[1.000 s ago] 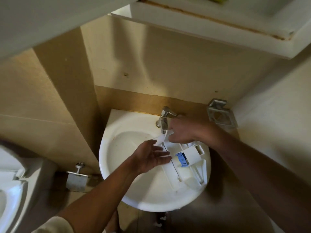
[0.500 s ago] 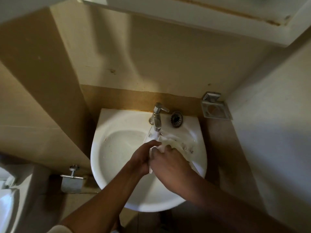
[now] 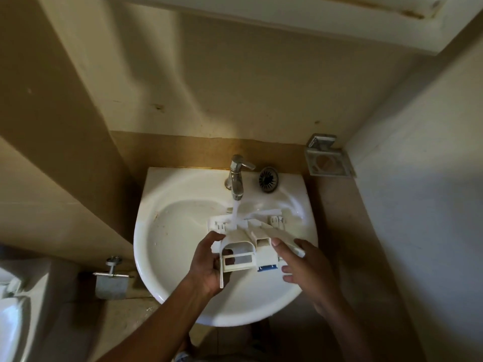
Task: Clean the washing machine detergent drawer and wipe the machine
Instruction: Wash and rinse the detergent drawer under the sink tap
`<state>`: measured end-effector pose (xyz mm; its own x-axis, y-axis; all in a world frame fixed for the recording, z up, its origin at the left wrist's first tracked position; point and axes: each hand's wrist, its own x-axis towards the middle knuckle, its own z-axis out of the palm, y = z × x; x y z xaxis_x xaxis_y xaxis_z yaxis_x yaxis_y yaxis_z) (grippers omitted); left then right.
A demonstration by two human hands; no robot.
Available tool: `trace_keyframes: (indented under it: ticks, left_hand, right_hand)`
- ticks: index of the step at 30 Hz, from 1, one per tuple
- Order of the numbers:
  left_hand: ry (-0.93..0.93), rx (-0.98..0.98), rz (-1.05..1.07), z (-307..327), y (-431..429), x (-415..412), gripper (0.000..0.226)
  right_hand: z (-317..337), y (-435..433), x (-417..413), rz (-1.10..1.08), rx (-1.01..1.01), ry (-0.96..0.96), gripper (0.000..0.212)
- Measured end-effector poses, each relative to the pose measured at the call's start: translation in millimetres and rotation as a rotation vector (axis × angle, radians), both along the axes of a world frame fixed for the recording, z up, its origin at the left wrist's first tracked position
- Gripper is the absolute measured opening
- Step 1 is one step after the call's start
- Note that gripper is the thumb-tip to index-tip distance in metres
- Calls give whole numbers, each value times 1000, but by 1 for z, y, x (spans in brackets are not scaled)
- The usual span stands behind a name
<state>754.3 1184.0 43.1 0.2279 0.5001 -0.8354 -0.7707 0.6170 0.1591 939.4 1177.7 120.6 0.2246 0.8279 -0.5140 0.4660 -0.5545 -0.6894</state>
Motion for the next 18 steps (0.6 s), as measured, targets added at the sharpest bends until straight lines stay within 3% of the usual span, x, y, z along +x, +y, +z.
trace_keyframes:
  ticks: [4, 9, 18]
  left_hand:
    - [-34, 42, 6, 5, -11, -4, 34]
    - [-42, 122, -40, 5, -24, -8, 37]
    - [-118, 124, -139, 4, -40, -29, 52]
  right_hand:
    - [4, 9, -8, 145, 77, -169, 86]
    - [17, 16, -26, 256, 126, -246, 69]
    - [20, 25, -47, 398, 195, -263, 74]
